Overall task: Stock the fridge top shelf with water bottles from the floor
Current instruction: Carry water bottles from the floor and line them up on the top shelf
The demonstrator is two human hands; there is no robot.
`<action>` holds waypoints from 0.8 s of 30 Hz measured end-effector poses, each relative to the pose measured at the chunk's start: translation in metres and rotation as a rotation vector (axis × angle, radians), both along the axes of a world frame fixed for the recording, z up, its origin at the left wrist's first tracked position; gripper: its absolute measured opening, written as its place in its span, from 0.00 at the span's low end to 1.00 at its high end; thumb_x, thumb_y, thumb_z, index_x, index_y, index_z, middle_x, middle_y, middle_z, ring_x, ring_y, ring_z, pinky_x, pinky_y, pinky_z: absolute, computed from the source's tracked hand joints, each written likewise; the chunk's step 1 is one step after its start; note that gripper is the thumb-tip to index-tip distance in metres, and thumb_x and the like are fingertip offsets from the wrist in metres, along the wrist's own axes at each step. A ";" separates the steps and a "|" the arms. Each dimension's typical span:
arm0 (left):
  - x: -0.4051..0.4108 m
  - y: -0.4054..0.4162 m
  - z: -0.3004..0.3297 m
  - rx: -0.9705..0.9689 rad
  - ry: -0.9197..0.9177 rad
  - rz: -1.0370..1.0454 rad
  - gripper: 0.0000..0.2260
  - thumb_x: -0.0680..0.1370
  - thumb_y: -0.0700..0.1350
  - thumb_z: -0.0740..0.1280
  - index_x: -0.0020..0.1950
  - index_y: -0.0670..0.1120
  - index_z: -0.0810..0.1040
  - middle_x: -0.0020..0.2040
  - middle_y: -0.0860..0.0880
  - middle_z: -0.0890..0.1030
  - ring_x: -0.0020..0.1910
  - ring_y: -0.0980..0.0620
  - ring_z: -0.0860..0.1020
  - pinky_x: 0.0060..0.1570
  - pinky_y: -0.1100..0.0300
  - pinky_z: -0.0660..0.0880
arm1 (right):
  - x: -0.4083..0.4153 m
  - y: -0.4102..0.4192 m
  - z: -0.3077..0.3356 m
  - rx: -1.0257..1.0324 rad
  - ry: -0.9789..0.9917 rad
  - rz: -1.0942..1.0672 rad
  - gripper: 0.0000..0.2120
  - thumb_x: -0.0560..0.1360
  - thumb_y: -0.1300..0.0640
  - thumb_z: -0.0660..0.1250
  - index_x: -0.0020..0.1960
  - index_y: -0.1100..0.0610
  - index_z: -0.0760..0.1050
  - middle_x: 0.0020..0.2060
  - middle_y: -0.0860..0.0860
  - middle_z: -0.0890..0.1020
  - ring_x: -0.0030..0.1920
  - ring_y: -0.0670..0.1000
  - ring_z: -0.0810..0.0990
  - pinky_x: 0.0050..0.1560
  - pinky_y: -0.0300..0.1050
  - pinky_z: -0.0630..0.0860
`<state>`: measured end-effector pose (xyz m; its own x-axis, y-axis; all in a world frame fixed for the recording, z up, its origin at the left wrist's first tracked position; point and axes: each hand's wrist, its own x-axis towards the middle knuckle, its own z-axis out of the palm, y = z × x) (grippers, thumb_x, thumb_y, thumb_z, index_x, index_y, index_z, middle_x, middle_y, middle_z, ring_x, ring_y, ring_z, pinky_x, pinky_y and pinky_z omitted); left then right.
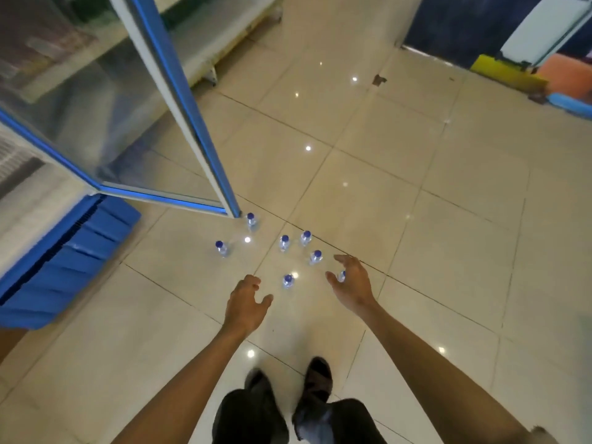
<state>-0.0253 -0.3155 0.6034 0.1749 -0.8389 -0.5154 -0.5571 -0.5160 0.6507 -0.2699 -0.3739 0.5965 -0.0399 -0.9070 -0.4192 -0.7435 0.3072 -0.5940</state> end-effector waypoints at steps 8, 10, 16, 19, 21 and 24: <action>-0.028 -0.049 -0.217 -0.012 0.052 0.048 0.25 0.71 0.42 0.76 0.64 0.46 0.70 0.57 0.49 0.74 0.55 0.50 0.75 0.57 0.52 0.76 | 0.000 -0.045 -0.220 0.091 -0.011 -0.034 0.28 0.76 0.51 0.71 0.73 0.56 0.67 0.67 0.53 0.73 0.65 0.53 0.74 0.59 0.38 0.67; -0.034 -0.058 -0.288 -0.026 0.076 0.081 0.27 0.69 0.42 0.77 0.64 0.47 0.69 0.59 0.49 0.73 0.57 0.50 0.75 0.57 0.51 0.77 | 0.001 -0.056 -0.287 0.104 -0.024 -0.097 0.30 0.75 0.51 0.72 0.72 0.56 0.66 0.67 0.53 0.72 0.65 0.53 0.73 0.61 0.41 0.68; -0.048 -0.067 -0.493 -0.065 0.083 0.136 0.43 0.65 0.44 0.81 0.74 0.47 0.60 0.70 0.48 0.69 0.66 0.48 0.71 0.64 0.49 0.72 | 0.007 -0.098 -0.471 0.054 -0.079 -0.357 0.42 0.70 0.50 0.78 0.75 0.59 0.59 0.69 0.57 0.68 0.64 0.56 0.74 0.56 0.37 0.65; -0.055 -0.072 -0.566 -0.125 0.087 0.140 0.46 0.64 0.48 0.81 0.75 0.48 0.59 0.72 0.49 0.67 0.69 0.48 0.70 0.67 0.51 0.70 | 0.007 -0.117 -0.541 0.036 -0.130 -0.476 0.45 0.69 0.51 0.79 0.76 0.59 0.57 0.71 0.56 0.65 0.65 0.56 0.73 0.54 0.37 0.64; -0.063 -0.079 -0.598 -0.185 0.131 0.137 0.45 0.64 0.48 0.81 0.74 0.48 0.60 0.71 0.50 0.70 0.66 0.51 0.71 0.65 0.57 0.70 | 0.007 -0.126 -0.577 -0.003 -0.151 -0.509 0.44 0.68 0.50 0.79 0.76 0.58 0.59 0.71 0.55 0.66 0.65 0.55 0.73 0.56 0.38 0.65; -0.073 -0.088 -0.623 -0.296 0.167 0.145 0.38 0.65 0.46 0.81 0.70 0.49 0.66 0.63 0.52 0.76 0.58 0.55 0.76 0.58 0.65 0.73 | 0.006 -0.134 -0.617 -0.140 -0.161 -0.516 0.40 0.66 0.50 0.80 0.72 0.55 0.66 0.66 0.51 0.73 0.63 0.53 0.75 0.62 0.42 0.70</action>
<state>-0.0979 -0.4035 -0.0198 0.2364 -0.9286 -0.2861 -0.3654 -0.3578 0.8593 -0.2640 -0.5076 -0.0204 -0.4391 -0.8341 -0.3339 -0.4139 0.5176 -0.7488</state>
